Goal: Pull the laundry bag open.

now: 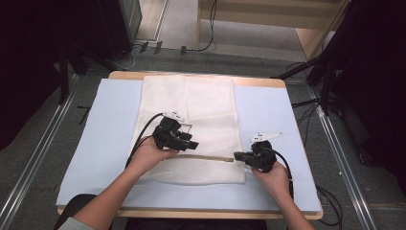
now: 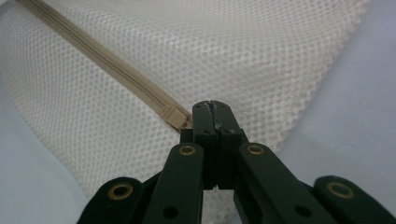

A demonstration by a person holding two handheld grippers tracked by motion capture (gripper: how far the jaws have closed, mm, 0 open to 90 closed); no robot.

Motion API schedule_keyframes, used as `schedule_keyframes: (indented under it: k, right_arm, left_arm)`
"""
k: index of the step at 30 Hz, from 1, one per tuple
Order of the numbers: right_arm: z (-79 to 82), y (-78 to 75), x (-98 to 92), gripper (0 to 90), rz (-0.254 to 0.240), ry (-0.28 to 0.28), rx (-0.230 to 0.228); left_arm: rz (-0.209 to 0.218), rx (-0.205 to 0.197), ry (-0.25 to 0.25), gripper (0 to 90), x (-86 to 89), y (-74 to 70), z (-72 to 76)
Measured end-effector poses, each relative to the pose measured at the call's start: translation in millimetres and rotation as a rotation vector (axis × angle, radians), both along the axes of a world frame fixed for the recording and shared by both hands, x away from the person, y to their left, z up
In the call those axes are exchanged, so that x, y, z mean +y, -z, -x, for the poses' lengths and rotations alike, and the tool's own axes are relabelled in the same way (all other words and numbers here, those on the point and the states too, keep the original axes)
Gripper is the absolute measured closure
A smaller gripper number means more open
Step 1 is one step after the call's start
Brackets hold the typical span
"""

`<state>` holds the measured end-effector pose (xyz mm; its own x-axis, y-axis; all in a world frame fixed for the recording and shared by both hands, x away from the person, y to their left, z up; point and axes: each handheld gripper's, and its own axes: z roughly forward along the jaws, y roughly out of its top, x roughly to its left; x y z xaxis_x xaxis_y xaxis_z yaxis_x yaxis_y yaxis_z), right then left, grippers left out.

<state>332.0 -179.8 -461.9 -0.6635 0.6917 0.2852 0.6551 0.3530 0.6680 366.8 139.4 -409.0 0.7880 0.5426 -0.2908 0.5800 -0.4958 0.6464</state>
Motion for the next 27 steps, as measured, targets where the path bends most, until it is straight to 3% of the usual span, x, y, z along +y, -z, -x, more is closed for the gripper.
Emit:
schedule_keyframes:
  k: [8,13,17,21,27]
  right_arm:
    - [-1.2,6.3,-2.9,90.0,0.052,-0.003,0.003]
    - [0.3,9.8,-0.4,90.0,0.067,-0.017,-0.022]
    - [0.8,11.1,-0.7,90.0,0.063,-0.022,-0.035]
    - [1.0,11.5,-1.1,90.0,0.062,-0.027,-0.040]
    - [1.6,12.3,-1.5,90.0,0.057,-0.021,-0.043]
  left_arm:
    - [0.003,0.018,0.027,53.8,-22.7,5.2,3.5]
    - [0.020,0.050,0.058,65.3,-41.1,11.2,5.7]
    - [0.020,0.054,0.076,71.8,-53.7,14.4,8.6]
    - [-0.007,0.052,0.098,79.2,-68.0,19.4,11.6]
    - [-0.035,0.072,0.112,81.7,-84.1,30.5,10.5]
